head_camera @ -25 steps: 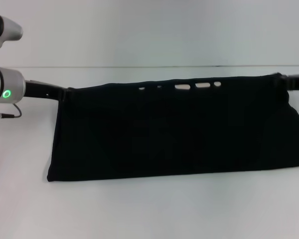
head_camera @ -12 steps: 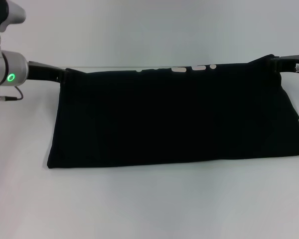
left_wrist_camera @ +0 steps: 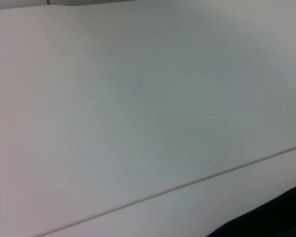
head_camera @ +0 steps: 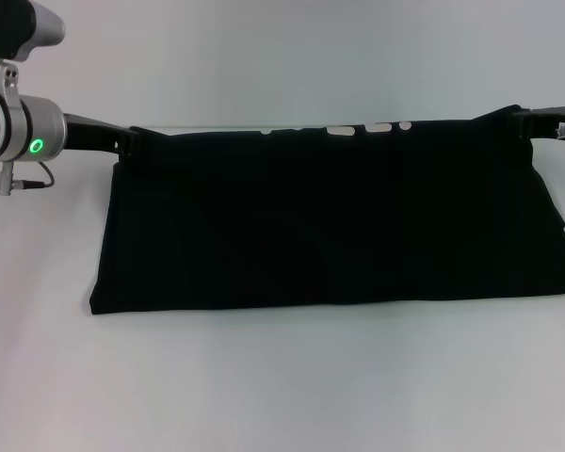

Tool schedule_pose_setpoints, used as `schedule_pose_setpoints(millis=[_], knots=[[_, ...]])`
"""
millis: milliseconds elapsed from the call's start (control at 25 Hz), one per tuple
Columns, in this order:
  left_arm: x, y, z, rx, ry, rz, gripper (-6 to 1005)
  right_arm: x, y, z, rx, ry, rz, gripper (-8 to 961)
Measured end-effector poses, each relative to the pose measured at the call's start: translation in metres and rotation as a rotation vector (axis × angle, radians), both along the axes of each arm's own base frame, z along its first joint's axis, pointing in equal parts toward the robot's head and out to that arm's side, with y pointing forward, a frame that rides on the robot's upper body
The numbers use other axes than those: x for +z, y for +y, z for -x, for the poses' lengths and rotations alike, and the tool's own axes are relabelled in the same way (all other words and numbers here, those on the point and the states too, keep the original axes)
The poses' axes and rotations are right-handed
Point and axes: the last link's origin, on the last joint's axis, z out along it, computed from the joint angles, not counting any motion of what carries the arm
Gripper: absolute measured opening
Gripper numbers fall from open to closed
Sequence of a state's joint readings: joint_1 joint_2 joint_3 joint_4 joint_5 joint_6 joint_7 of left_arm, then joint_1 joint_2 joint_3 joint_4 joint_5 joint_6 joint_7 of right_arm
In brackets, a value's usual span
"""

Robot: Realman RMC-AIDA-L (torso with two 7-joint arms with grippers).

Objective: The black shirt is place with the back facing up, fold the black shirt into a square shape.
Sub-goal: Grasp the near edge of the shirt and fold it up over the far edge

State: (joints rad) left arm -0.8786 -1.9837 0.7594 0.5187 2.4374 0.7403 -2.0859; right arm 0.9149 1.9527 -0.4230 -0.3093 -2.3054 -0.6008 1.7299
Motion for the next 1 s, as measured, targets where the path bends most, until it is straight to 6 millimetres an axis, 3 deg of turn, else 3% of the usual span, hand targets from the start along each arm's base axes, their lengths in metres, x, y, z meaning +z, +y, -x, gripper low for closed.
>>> schedule_pose_setpoints(millis=[1000], knots=[[-0.013,0.001,0.004,0.017,0.017,-0.077,57,0.002,-0.003,-0.006,0.016,-0.040,0.002,61]])
